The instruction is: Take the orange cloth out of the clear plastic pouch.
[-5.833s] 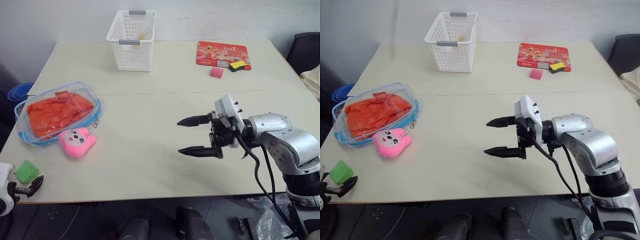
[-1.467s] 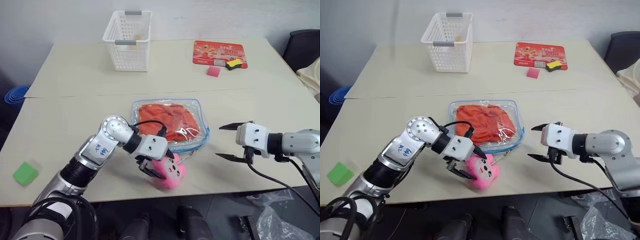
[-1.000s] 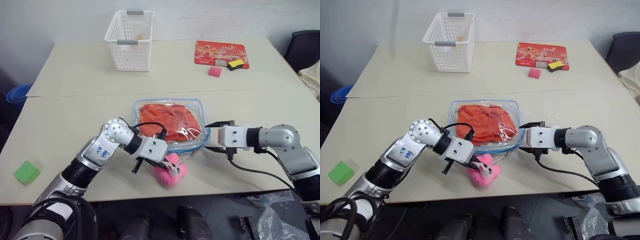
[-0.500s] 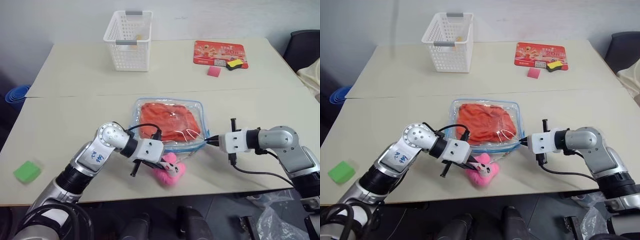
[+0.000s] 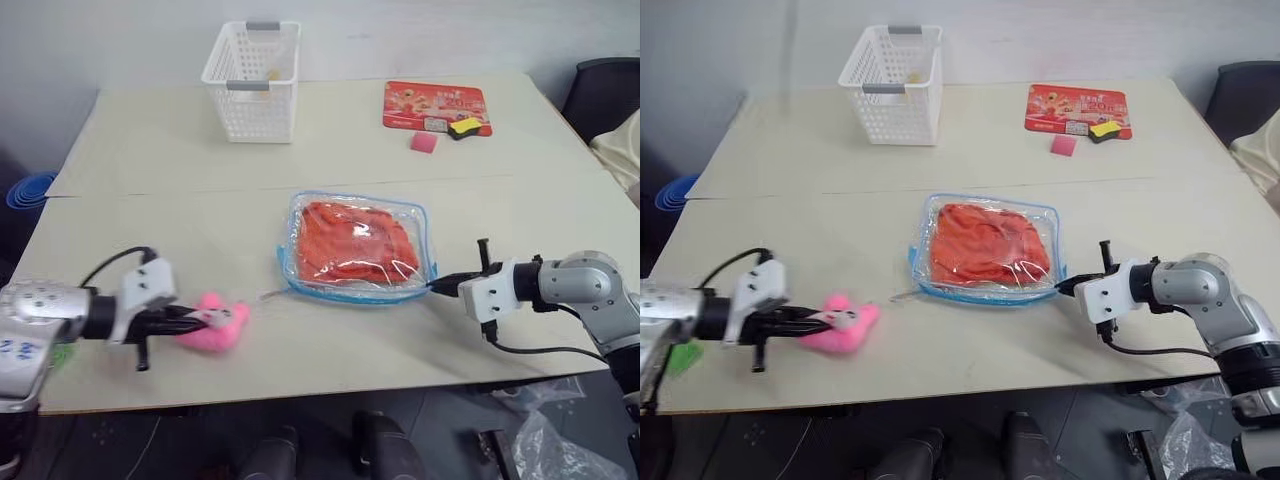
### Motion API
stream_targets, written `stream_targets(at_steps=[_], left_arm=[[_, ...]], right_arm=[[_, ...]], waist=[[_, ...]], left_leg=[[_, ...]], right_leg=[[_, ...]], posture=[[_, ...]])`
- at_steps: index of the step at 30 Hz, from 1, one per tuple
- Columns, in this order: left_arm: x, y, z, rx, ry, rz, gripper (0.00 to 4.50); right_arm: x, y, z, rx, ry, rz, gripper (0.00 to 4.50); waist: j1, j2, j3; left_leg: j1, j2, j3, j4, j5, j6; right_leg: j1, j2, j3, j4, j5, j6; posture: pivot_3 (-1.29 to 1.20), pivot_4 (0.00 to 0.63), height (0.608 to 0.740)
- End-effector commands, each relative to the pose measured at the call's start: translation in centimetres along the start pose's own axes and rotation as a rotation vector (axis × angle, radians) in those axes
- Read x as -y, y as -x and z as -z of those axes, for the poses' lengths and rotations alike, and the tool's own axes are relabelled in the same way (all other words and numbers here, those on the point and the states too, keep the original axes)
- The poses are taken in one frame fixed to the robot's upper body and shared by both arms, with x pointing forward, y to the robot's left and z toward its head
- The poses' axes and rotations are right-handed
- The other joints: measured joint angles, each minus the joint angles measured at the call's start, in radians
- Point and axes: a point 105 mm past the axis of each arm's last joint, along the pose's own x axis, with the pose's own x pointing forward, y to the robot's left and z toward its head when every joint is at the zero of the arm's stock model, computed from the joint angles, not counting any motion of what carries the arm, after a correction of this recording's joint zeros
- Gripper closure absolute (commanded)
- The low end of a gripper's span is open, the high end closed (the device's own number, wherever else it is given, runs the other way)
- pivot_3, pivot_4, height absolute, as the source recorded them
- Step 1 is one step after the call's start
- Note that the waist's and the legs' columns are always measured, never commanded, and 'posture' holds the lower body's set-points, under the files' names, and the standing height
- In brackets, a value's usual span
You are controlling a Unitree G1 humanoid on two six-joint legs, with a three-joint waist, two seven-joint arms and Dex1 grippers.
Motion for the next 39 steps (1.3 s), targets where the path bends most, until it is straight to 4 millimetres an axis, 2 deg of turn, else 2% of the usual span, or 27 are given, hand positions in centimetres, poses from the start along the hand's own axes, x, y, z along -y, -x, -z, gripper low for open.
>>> stream_targets(at_steps=[1, 2, 7, 8, 9, 14, 16, 20, 22, 24, 27, 29, 31, 35, 39], left_arm=[[-1.5, 2.1, 0.6, -0.021, 0.009, -0.085, 4.50], [-1.5, 2.1, 0.6, -0.017, 0.005, -0.083, 4.50], [-0.7, -0.7, -1.3, 0.088, 0.008, -0.036, 4.50], [-0.7, -1.1, -1.4, 0.096, 0.009, -0.041, 4.50], [-0.8, -1.2, -1.5, 0.101, 0.010, -0.046, 4.15], [-1.1, -1.4, -1.5, 0.137, 0.055, -0.046, 2.59], [-1.1, -0.5, -1.8, 0.154, 0.066, -0.029, 1.95], [-2.2, 2.9, -3.5, 0.239, 0.123, -0.022, 0.71], [-2.4, 4.2, -5.1, 0.272, 0.089, -0.009, 0.02], [-2.1, 4.4, -7.3, 0.299, 0.004, 0.032, 0.02], [-1.6, 2.8, -10.2, 0.306, -0.142, 0.074, 0.02], [-1.2, -0.3, -11.3, 0.226, -0.341, 0.065, 0.02], [-0.2, -3.4, -11.9, 0.168, -0.534, 0.094, 0.02], [1.1, -7.8, -12.6, 0.155, -0.719, 0.146, 0.02], [1.3, -10.4, -13.2, 0.169, -0.815, 0.138, 0.02]], right_arm=[[0.9, 1.2, 0.0, -0.008, 0.017, 0.033, 4.45], [1.0, 1.1, -0.1, -0.003, 0.014, 0.036, 4.45], [0.5, 0.6, -0.6, 0.032, -0.046, 0.028, 4.45], [0.4, 0.7, -0.6, 0.036, -0.063, 0.025, 4.02], [0.3, 0.7, -0.6, 0.039, -0.075, 0.024, 3.79], [-0.1, 1.7, -0.6, 0.030, -0.126, 0.026, 2.10], [-0.2, 2.4, -1.0, 0.041, -0.183, 0.048, 1.40], [0.1, 3.9, -2.2, 0.078, -0.361, 0.154, 0.09], [0.3, 4.6, -3.2, 0.124, -0.502, 0.202, 0.00], [0.2, 5.0, -4.6, 0.188, -0.653, 0.222, 0.00], [0.1, 5.4, -6.4, 0.251, -0.801, 0.221, 0.00], [0.1, 5.2, -7.5, 0.299, -0.888, 0.224, 0.00], [0.2, 5.0, -8.8, 0.354, -0.950, 0.220, 0.00], [0.3, 4.3, -10.2, 0.402, -1.011, 0.221, 0.00], [-0.1, 3.7, -10.7, 0.389, -1.024, 0.219, 0.00]], waist=[[0.003, 0.000, 0.000], [0.006, 0.000, 0.000], [0.009, 0.000, 0.000], [0.008, 0.000, 0.000], [0.007, 0.000, 0.000], [0.008, 0.001, 0.000], [0.010, 0.002, 0.000], [0.009, 0.002, 0.000], [0.009, 0.002, 0.000], [0.013, 0.002, 0.000], [0.014, 0.003, 0.000], [0.017, 0.003, 0.000], [0.020, 0.003, 0.000], [0.012, 0.003, 0.000], [0.011, 0.002, 0.000]], left_leg=[[0.000, 0.000, 0.000, 0.000, 0.000, 0.000], [0.000, 0.000, 0.000, 0.000, 0.000, 0.000], [0.000, -0.001, -0.001, 0.000, 0.000, 0.000], [0.000, -0.001, -0.001, 0.000, 0.000, 0.000], [0.000, -0.001, -0.001, 0.000, 0.000, 0.000], [0.000, 0.000, 0.000, 0.000, 0.000, 0.000], [0.000, 0.000, -0.001, 0.000, 0.000, 0.000], [-0.001, 0.000, -0.001, 0.000, 0.000, 0.000], [-0.001, 0.001, -0.002, 0.000, 0.000, 0.000], [-0.001, 0.000, -0.002, 0.000, 0.000, 0.000], [0.000, 0.000, -0.004, 0.000, 0.000, 0.000], [0.000, 0.000, -0.004, 0.000, 0.000, 0.000], [0.000, 0.000, -0.004, 0.000, 0.000, 0.000], [-0.001, 0.000, -0.003, 0.000, 0.000, 0.000], [0.000, 0.000, -0.003, 0.000, 0.000, 0.000]], right_leg=[[0.000, 0.000, 0.000, 0.000, 0.000, 0.000], [0.000, 0.000, 0.000, 0.000, 0.000, 0.000], [0.000, -0.001, 0.000, 0.000, 0.000, 0.000], [0.000, -0.001, 0.000, 0.000, 0.000, 0.000], [0.000, -0.001, 0.000, 0.001, 0.000, 0.000], [0.000, 0.000, 0.000, 0.000, 0.000, 0.000], [0.000, 0.000, 0.000, 0.000, 0.000, 0.000], [0.000, 0.000, -0.001, 0.000, 0.000, 0.000], [0.000, 0.000, -0.001, 0.000, 0.000, 0.000], [0.001, 0.000, -0.001, -0.001, 0.000, 0.000], [0.004, -0.001, -0.002, -0.004, 0.000, 0.000], [0.005, -0.001, -0.002, -0.005, 0.001, 0.001], [0.005, -0.001, -0.002, -0.006, 0.001, 0.001], [0.004, 0.000, -0.002, -0.006, 0.001, 0.002], [0.004, 0.000, -0.002, -0.006, 0.001, 0.002]], posture=[[0.00, 0.150, 0.740], [0.00, 0.150, 0.740], [0.00, 0.150, 0.740], [0.00, 0.150, 0.740], [0.00, 0.150, 0.740], [0.00, 0.150, 0.740], [0.00, 0.150, 0.740], [0.00, 0.150, 0.740], [0.00, 0.150, 0.740], [0.00, 0.150, 0.740], [0.00, 0.150, 0.740], [0.00, 0.150, 0.740], [0.00, 0.150, 0.740], [0.00, 0.150, 0.740], [0.00, 0.150, 0.740]])
